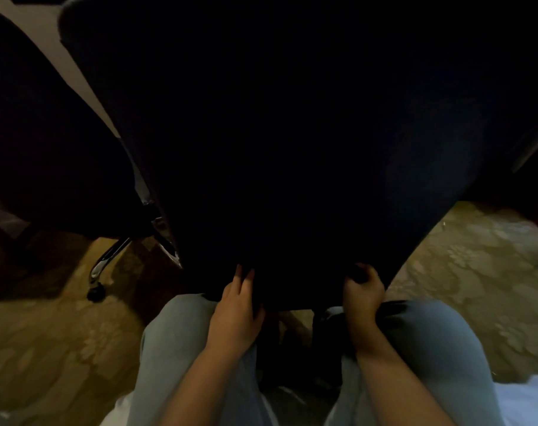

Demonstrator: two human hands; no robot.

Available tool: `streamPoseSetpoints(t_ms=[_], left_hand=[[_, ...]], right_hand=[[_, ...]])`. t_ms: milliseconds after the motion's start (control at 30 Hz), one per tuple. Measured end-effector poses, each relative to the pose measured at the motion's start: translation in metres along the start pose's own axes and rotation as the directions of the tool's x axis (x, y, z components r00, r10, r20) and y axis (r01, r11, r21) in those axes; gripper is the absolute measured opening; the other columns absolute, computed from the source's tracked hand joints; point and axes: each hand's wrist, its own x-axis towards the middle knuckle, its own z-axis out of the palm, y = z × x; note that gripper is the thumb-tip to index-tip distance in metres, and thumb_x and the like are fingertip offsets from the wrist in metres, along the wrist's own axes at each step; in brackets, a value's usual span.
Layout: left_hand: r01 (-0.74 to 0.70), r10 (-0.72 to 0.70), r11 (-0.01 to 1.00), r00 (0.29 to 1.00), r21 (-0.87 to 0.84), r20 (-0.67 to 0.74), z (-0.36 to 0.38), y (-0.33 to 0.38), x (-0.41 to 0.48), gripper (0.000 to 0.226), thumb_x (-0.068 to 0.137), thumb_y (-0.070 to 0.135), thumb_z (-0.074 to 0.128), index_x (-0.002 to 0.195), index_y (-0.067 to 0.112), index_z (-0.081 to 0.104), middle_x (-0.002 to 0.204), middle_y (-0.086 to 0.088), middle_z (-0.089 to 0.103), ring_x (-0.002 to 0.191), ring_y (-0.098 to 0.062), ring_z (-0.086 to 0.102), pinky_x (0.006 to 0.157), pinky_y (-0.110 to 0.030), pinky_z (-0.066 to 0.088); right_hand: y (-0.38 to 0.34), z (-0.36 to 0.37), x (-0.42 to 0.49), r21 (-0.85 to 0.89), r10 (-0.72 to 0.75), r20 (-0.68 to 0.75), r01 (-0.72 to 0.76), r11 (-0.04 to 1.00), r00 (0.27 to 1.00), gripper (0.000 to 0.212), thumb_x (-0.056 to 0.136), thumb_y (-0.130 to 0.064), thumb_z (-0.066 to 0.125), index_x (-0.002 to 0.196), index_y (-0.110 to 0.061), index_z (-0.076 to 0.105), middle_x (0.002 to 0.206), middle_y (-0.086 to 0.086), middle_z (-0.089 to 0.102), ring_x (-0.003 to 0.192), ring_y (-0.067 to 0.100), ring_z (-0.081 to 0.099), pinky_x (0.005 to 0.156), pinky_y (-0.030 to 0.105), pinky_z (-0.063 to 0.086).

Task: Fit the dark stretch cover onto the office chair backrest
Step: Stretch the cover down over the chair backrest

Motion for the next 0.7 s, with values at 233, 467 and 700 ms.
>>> streamPoseSetpoints(t_ms=[233,467,700], left_hand=[[-0.015,0.015,0.999,1.0,-0.044,-0.001,0.0,0.01,0.002,0.073,0.092,0.029,0.058,0.152,0.021,0.016,0.16,-0.004,0.01,0.141,-0.024,0.024,0.106,-0.029,0.035],[-0.003,0.003,1.0,1.0,-0.013,0.01,-0.001,0.009,-0.001,0.072,0.093,0.03,0.057,0.152,0.02,0.016,0.16,-0.004,0.008,0.142,-0.025,0.023,0.105,-0.029,0.036],[0.004,-0.005,1.0,0.999,-0.018,-0.035,-0.008,0.0,-0.004,0.072,0.092,0.029,0.058,0.151,0.02,0.019,0.159,-0.004,0.013,0.139,-0.025,0.028,0.102,-0.03,0.039]], right_hand=[[-0.024,0.008,0.001,0.16,0.022,-0.264,0.022,0.987,0.964,0.032,0.077,0.005,0.057,0.107,-0.008,0.06,0.106,0.008,0.062,0.1,0.022,0.058,0.094,0.034,0.045],[-0.005,0.035,-0.028,-0.017,-0.215,0.09,0.218,0.976,0.972,0.034,0.071,0.014,0.063,0.087,-0.015,0.062,0.097,0.01,0.062,0.094,0.023,0.059,0.088,0.031,0.047],[-0.014,-0.015,0.013,0.054,-0.047,-0.164,0.056,0.997,0.985,0.028,0.08,0.009,0.056,0.104,-0.002,0.062,0.095,0.01,0.062,0.092,0.024,0.059,0.075,0.018,0.042]])
